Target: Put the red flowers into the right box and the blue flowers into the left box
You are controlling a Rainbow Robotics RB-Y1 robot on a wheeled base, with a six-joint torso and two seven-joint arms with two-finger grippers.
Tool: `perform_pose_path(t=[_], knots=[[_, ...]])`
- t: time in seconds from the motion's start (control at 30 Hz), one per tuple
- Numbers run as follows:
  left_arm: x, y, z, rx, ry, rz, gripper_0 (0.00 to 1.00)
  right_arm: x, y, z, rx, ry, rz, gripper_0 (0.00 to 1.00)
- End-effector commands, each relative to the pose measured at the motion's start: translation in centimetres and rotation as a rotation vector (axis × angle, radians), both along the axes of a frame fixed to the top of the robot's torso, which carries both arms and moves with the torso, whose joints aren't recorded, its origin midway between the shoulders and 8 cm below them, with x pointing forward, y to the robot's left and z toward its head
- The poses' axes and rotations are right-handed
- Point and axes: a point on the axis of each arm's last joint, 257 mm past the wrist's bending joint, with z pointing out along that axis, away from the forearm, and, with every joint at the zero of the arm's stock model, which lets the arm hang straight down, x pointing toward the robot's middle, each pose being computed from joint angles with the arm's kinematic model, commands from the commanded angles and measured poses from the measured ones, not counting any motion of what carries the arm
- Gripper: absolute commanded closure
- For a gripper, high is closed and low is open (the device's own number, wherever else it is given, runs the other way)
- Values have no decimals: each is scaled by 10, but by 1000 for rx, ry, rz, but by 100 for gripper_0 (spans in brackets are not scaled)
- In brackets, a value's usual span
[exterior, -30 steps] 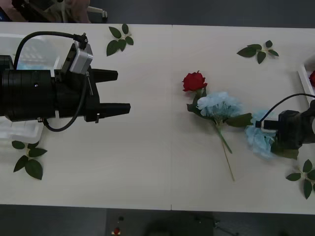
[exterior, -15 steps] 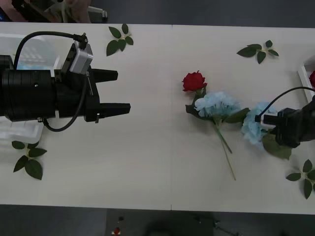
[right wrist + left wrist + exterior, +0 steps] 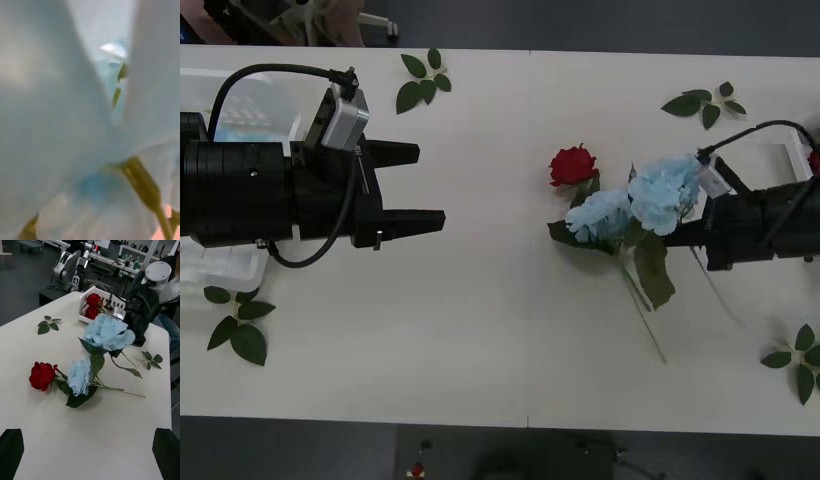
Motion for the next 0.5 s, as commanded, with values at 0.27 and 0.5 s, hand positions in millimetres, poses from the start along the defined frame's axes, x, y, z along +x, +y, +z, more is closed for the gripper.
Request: perform_pose_path(t=[0.27, 0.5], knots=[[4, 1, 20, 8, -78, -9, 0, 47, 105, 159, 557, 241, -215, 100], [4, 1, 20, 8, -78, -9, 0, 56, 130, 179, 612, 340, -253, 100]])
